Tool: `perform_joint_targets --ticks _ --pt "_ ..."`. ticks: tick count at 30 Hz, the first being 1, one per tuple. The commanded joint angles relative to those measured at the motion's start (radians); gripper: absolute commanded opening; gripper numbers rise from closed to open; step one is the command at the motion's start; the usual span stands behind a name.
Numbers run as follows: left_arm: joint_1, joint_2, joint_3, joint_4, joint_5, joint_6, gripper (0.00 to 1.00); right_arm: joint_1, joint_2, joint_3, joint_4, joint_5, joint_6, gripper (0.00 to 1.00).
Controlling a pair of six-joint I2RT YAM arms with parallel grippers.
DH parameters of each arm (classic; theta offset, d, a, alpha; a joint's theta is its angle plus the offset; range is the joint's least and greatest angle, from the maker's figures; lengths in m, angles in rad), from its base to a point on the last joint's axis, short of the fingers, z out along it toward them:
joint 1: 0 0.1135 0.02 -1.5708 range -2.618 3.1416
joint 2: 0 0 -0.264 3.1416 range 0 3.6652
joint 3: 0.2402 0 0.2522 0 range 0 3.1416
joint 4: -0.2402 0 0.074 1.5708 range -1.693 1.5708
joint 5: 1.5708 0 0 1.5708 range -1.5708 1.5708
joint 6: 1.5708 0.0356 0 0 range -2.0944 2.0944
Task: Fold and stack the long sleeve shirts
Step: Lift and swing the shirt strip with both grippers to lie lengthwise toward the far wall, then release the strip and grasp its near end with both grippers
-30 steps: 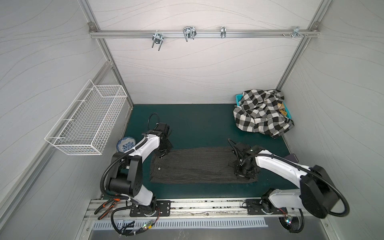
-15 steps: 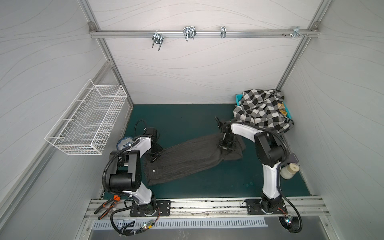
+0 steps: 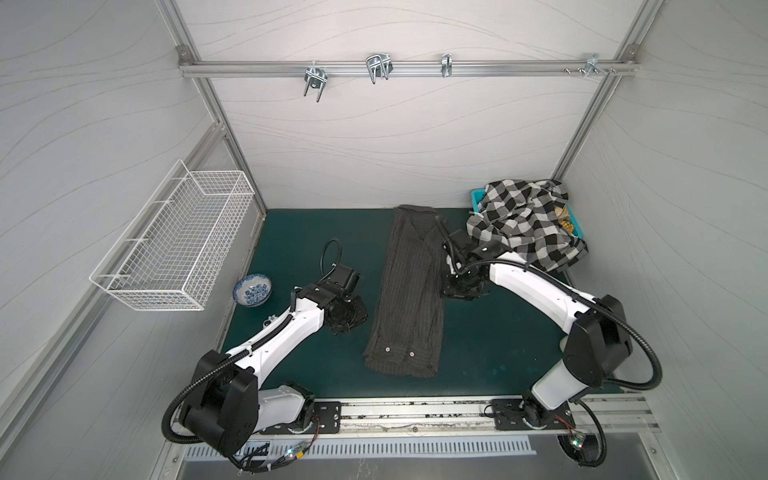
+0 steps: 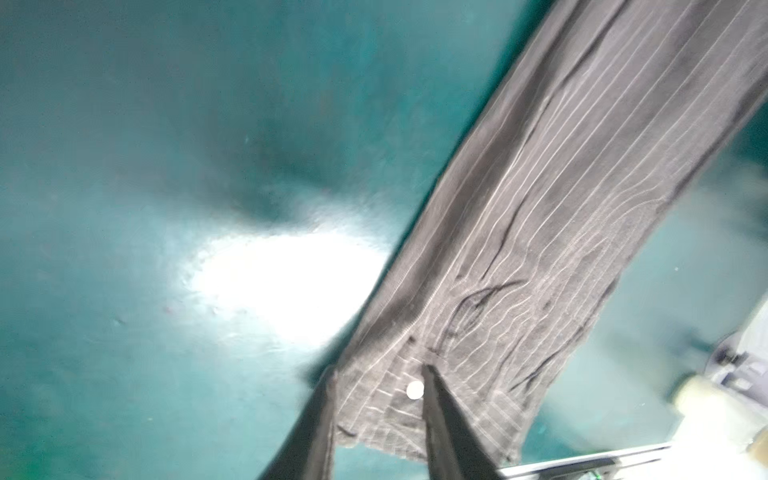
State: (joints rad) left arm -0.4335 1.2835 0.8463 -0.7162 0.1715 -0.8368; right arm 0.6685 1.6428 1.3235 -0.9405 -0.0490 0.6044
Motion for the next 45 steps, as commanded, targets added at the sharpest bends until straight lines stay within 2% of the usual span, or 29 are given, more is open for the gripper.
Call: perform_joint_targets --ticks 1,4,8,13,19,22,23,25,29,31,33,35,36,39,40,45 --pt "0.0 0.1 0.065 -0.029 0.065 0.055 0.13 0.04 0.123 0.017 0.045 -0.04 0.035 0.3" --pt "-0.027 0.12 0.061 0.046 0.139 0.025 0.1 0.043 0.22 0.058 0.059 -0.062 0.034 0.23" --pt "-0.079 0.116 0.061 0.11 0.158 0.005 0.09 0.043 0.281 0.043 0.099 -0.073 0.027 0.22" --pt "-0.09 0.173 -0.016 0.19 0.182 -0.023 0.01 0.013 0.349 0.015 0.146 -0.086 0.012 0.2" --pt "-0.126 0.295 -0.089 0.337 0.266 -0.072 0.0 -0.037 0.406 0.094 0.125 -0.054 -0.029 0.2" --pt "-0.136 0.332 -0.082 0.381 0.3 -0.086 0.0 -0.052 0.386 0.142 0.101 -0.052 -0.059 0.25" --pt "-0.145 0.334 -0.069 0.377 0.31 -0.086 0.01 -0.052 0.371 0.158 0.083 -0.047 -0.077 0.3" --pt "-0.164 0.311 -0.043 0.338 0.304 -0.081 0.08 -0.047 0.318 0.164 0.052 -0.03 -0.098 0.49" --pt "-0.181 0.13 -0.007 0.205 0.263 -0.059 0.42 -0.017 0.094 0.069 0.003 0.053 -0.078 0.76" --pt "-0.176 0.008 0.005 0.098 0.177 -0.033 0.59 0.03 -0.023 0.008 -0.04 0.163 -0.032 0.8" --pt "-0.148 -0.089 -0.005 0.027 0.136 0.006 0.69 0.073 -0.136 -0.065 -0.066 0.225 0.014 0.79" --pt "-0.079 -0.144 -0.044 -0.008 0.169 0.027 0.71 0.098 -0.246 -0.178 -0.032 0.21 0.043 0.77" --pt "-0.033 -0.159 -0.07 -0.015 0.197 0.035 0.68 0.104 -0.304 -0.245 0.004 0.169 0.077 0.75" --pt "0.074 -0.153 -0.14 -0.024 0.296 0.077 0.62 0.087 -0.422 -0.403 0.142 -0.045 0.11 0.73" --pt "0.08 -0.141 -0.151 -0.02 0.318 0.088 0.61 0.081 -0.439 -0.436 0.17 -0.096 0.118 0.71" --pt "0.078 -0.077 -0.223 0.076 0.379 0.073 0.57 0.07 -0.466 -0.603 0.331 -0.198 0.211 0.69"
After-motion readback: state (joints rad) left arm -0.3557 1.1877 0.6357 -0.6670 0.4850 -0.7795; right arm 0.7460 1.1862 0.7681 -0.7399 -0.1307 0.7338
